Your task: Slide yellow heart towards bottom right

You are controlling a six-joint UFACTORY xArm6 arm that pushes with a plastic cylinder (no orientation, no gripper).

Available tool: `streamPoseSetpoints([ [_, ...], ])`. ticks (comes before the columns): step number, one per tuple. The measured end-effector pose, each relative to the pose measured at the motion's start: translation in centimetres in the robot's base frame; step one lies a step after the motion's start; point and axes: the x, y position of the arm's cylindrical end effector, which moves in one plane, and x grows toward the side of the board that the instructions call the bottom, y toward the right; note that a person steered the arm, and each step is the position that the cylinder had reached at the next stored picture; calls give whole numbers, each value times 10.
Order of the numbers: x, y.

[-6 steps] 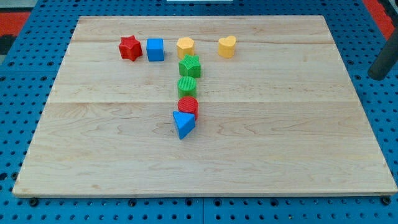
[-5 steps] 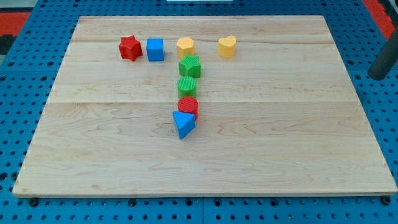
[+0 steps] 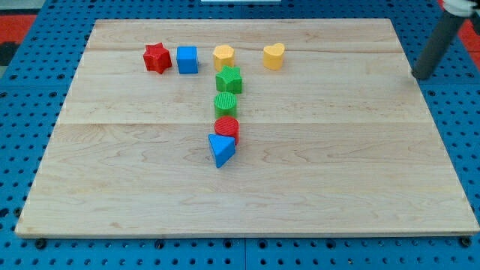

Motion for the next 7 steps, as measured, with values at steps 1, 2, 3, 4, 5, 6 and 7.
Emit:
streamPoseSetpoints([
  [1,-39,-31],
  [2,-59,-71],
  [3,-78,-130],
  [4,-75,-175],
  [5,-74,-250],
  [6,-28,-258],
  [7,-11,-192],
])
